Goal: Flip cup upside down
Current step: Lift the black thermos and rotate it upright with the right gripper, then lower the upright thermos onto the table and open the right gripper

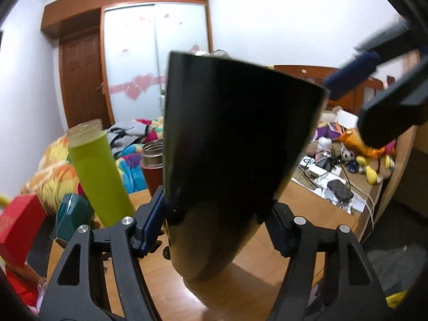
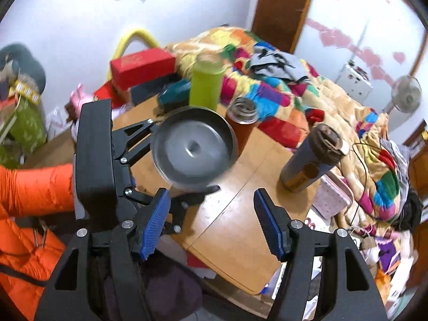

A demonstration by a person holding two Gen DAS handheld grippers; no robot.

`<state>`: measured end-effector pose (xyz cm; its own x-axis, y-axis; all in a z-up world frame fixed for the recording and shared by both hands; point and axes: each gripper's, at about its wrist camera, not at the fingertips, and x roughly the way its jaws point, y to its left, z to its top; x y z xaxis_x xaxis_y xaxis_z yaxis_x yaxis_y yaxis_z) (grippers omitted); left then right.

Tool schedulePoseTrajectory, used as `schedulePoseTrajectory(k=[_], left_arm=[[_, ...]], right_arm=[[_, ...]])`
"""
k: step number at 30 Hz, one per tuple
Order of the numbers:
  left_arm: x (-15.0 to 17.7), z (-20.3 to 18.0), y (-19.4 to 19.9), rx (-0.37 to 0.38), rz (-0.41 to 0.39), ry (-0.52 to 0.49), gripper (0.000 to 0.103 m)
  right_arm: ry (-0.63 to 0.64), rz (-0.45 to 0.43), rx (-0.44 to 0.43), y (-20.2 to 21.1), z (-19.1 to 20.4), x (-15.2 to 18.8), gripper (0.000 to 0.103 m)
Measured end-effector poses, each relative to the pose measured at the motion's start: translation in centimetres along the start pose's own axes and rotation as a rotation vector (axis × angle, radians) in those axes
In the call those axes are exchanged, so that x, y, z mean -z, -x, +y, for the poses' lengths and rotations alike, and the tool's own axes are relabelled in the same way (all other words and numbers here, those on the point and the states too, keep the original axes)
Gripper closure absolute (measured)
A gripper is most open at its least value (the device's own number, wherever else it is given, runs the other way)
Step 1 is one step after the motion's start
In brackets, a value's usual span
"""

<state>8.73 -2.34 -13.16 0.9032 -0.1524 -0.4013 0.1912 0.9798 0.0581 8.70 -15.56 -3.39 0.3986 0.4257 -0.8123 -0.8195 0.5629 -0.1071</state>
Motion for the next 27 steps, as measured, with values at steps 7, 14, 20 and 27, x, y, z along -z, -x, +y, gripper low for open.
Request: schedulePoseTrajectory(k=[7,14,20,27], left_arm=[[-0.3,3.1,-0.5,0.022,0.060,0.124,0.038],[-0.9,4.5,-1.3,0.035,0.122,0.189,0.038],[-0.9,2.6,-2.5,0.018,0.146,0.146,0.038],[-1.0,2.9,-2.6,0.007,0.183,0.163,0.039]], right_arm=[[-0.146,-0.122,0.046,0.5,-1.7,0.5,0.042],[-0.268,-0.215,0.049,-0.5,-2.2,1.4,0.042],[-0.338,-0.239,0.070,-1.4,-2.3,2.5,0.042],[-0.383,-0.253,0.080,-0.8,-2.5,4.0,0.042]])
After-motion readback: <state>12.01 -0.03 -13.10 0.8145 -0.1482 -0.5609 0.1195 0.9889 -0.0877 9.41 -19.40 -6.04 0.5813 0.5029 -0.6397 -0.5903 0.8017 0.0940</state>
